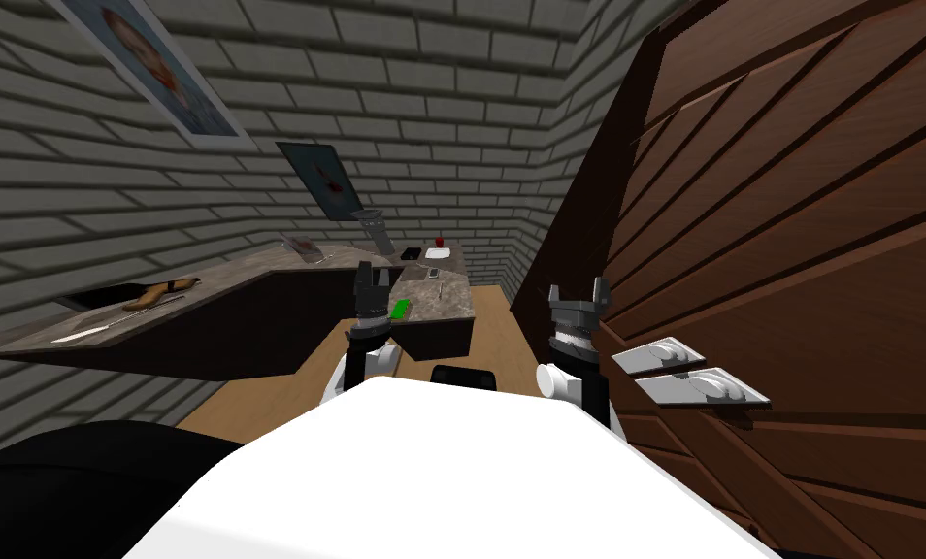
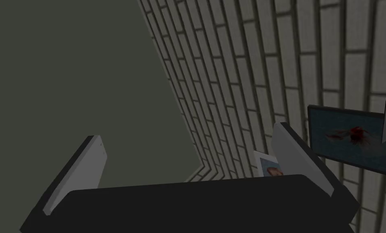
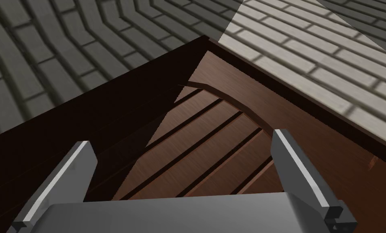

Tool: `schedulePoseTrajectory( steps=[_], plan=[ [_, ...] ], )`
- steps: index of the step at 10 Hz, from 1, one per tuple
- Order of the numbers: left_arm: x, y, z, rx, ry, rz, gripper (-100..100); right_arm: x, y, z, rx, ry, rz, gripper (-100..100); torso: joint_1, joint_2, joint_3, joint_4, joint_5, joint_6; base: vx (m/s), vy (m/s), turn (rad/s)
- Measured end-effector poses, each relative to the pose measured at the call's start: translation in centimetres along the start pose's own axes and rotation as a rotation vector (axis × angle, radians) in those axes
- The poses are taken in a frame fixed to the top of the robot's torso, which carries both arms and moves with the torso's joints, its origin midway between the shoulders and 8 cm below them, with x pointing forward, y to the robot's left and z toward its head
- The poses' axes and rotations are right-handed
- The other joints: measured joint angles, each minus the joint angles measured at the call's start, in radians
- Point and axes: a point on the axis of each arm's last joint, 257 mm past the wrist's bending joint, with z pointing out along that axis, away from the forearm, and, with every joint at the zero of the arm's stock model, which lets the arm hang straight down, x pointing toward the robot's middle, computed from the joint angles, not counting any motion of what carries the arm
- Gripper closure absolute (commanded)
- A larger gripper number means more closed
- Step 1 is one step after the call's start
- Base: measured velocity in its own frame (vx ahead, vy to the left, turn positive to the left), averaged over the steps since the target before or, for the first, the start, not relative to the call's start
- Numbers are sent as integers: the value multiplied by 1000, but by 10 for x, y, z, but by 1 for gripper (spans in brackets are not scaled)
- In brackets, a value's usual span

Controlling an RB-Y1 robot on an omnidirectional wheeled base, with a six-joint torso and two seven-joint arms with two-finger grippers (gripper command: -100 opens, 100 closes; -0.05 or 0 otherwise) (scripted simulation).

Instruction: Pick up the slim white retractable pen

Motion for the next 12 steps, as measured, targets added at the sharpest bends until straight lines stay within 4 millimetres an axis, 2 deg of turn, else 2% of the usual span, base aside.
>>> schedulePoseTrajectory(
  steps=[5, 12],
  plan=[
    [19, 12, -22, -36, 114, -26, -100, 0, 0, 0, 0, 0, 0, 0, 3, 5, 3, 1, 1, 0, -65, 42, 71],
    [45, 43, -87, -185, 294, -111, -100, 0, 0, 0, 0, 0, 0, 0, 0, 5, 3, 1, 0, 0, -65, 22, 29]
  ],
)
